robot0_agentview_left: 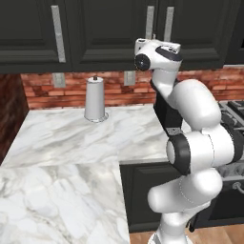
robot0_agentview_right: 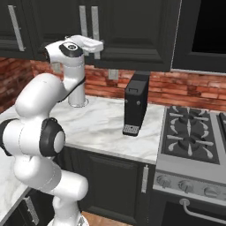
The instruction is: Pick the mug and place it in the sink. Pick the bowl and place it in the open cabinet and then close the cabinet.
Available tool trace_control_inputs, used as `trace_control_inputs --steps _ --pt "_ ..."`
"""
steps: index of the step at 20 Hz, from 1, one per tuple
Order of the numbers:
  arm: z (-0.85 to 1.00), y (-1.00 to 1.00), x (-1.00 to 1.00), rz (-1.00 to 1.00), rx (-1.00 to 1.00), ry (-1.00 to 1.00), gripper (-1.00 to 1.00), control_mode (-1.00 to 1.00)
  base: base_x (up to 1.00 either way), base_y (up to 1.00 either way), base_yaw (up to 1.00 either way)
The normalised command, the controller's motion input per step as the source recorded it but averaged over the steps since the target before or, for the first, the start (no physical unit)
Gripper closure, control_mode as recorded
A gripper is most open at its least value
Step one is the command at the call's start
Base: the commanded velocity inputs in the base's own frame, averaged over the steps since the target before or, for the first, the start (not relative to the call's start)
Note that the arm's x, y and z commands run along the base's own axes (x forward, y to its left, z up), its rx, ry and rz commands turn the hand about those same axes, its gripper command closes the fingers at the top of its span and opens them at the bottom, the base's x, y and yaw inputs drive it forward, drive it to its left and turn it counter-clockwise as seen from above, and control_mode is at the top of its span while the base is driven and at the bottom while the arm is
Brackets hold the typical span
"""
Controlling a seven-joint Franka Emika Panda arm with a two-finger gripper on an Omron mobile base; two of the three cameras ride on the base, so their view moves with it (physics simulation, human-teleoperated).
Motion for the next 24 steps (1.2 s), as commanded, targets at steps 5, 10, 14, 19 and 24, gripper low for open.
trace_control_inputs --steps 5,10,14,19,24 --pt "-0.18 -0.59 1.00 0.13 0.10 -0.03 -1.00 -1.00 0.00 0.00 0.00" --pt "-0.23 -0.60 1.00 0.30 0.11 -0.07 -1.00 -1.00 0.00 0.00 0.00" --pt "-0.14 -0.24 1.00 0.40 0.07 0.00 -1.00 -1.00 0.00 0.00 0.00" --pt "-0.16 -0.28 1.00 0.46 0.05 0.09 -1.00 -1.00 0.00 0.00 0.00" --pt "-0.04 -0.09 1.00 0.35 0.00 0.27 -1.00 -1.00 0.00 0.00 0.00"
